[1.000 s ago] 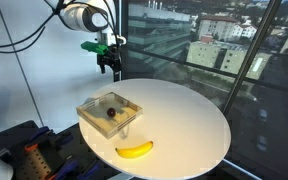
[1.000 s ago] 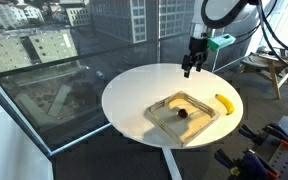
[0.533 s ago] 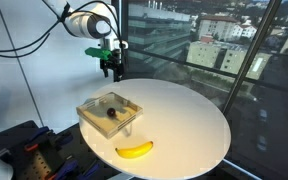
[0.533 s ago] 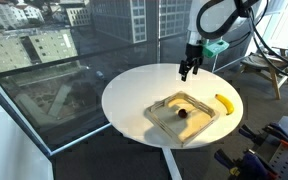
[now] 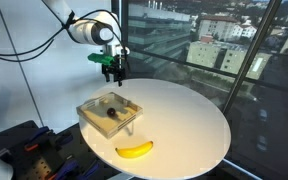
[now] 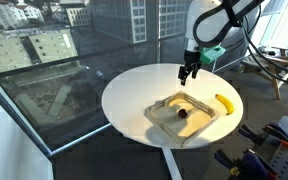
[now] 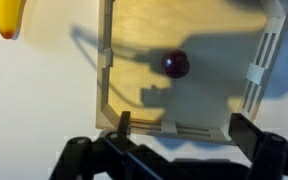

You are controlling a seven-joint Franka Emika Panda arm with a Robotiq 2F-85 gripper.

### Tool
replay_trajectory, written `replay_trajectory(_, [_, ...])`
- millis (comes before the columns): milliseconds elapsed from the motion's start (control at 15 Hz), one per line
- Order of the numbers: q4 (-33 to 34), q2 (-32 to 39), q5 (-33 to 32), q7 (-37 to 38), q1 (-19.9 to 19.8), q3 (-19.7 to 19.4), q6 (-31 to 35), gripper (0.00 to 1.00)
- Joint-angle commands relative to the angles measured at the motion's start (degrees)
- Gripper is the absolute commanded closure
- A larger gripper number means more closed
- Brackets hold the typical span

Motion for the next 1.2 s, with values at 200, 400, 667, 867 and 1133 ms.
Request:
replay_trajectory(200, [0.94, 1.75, 0.74, 0.86, 0.48, -0.23, 0.51, 0.0])
replay_trajectory(400, [0.72, 2.17, 1.56, 0.28, 0.46, -0.05, 2.07, 0.0])
replay_trajectory(667, [0.55, 3.1, 3.1, -0.67, 0.29, 0.3, 4.86, 0.0])
replay_trajectory(867, [0.6, 3.73, 5.04, -1.3, 0.17, 0.65, 6.16, 0.0])
replay_trajectory(1133, [0.54, 4.24, 6.8, -1.78, 0.19, 0.99, 7.33, 0.0])
